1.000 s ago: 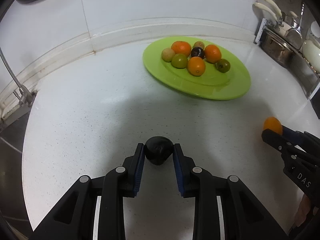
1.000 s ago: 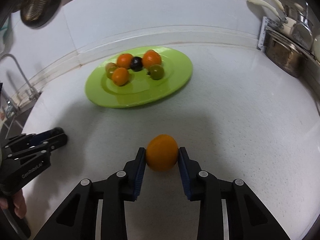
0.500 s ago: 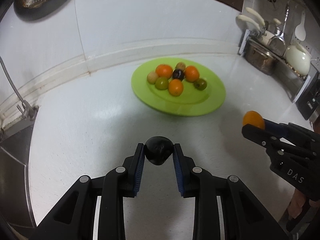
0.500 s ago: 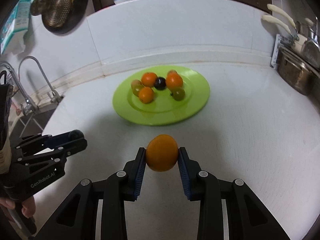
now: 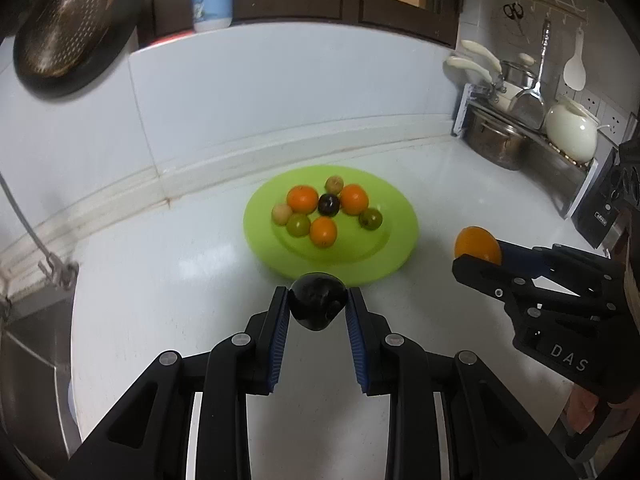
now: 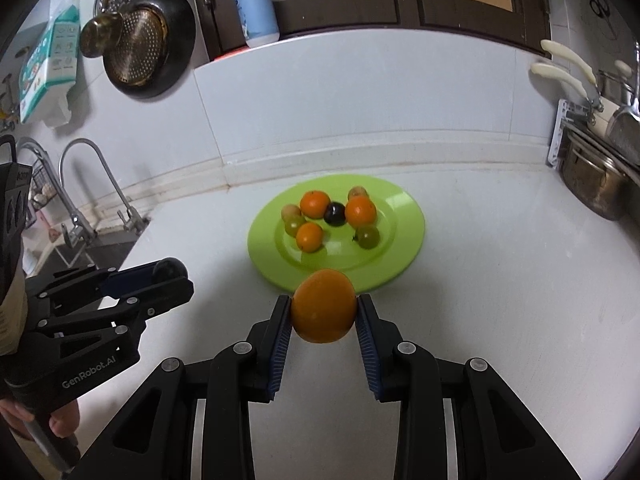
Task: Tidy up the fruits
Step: 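Carry the plum with the left tool while the right tool carries the orange to the plate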
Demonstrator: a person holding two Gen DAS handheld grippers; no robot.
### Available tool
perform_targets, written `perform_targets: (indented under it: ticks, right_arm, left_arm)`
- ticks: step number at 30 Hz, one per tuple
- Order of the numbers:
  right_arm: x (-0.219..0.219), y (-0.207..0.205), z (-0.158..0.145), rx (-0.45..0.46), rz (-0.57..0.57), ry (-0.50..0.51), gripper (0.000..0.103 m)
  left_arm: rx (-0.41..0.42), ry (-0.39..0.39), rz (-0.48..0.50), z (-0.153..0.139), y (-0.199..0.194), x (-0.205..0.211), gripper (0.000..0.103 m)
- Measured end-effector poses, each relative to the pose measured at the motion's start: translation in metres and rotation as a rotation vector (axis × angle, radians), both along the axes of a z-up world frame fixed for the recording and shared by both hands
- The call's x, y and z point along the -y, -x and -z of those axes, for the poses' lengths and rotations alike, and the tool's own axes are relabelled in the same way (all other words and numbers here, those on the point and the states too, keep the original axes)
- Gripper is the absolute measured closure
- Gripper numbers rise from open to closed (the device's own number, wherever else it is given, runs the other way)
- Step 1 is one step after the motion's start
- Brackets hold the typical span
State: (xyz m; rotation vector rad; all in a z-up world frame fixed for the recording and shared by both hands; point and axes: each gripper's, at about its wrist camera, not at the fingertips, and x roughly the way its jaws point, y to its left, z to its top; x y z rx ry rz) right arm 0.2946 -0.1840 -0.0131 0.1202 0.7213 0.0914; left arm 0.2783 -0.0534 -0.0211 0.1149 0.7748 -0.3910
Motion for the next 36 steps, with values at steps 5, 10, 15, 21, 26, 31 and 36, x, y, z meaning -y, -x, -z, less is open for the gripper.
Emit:
perform_targets:
  ticks: [5,10,15,21,26,31,36]
  right_arm:
    - [0.004,-0.007,-0.010,0.021,-0.003,-0.007,0.070]
    - [0.006,-0.016,-0.018,0.044,-0.002,0.004,0.070]
    - [0.007,-0.026,-0.024,0.060,-0.003,0.016,0.070]
    - [0.012,-0.047,-0.030,0.068,0.001,0.016,0.070]
    - [0.017,-0.069,-0.028,0.051,0.001,0.017,0.070]
    - [0.021,-0.090,-0.021,0.024,0.003,0.034,0.070]
    - [0.027,-0.108,-0.010,-0.005,0.005,0.062,0.070]
  left_arm:
    - [0.030,-0.005,0.015,-0.010,-0.008,0.007,0.074]
    - [0.055,-0.004,0.024,-0.018,-0.018,0.011,0.074]
    - [0.071,0.000,0.031,-0.025,-0.033,0.013,0.074]
    - [0.070,0.004,0.042,-0.027,-0.054,0.020,0.074]
    - [0.058,-0.008,0.053,-0.024,-0.075,0.029,0.074]
    - [0.017,0.014,0.055,-0.015,-0.097,0.035,0.074]
    - [-0.027,0.014,0.047,-0.001,-0.118,0.042,0.074]
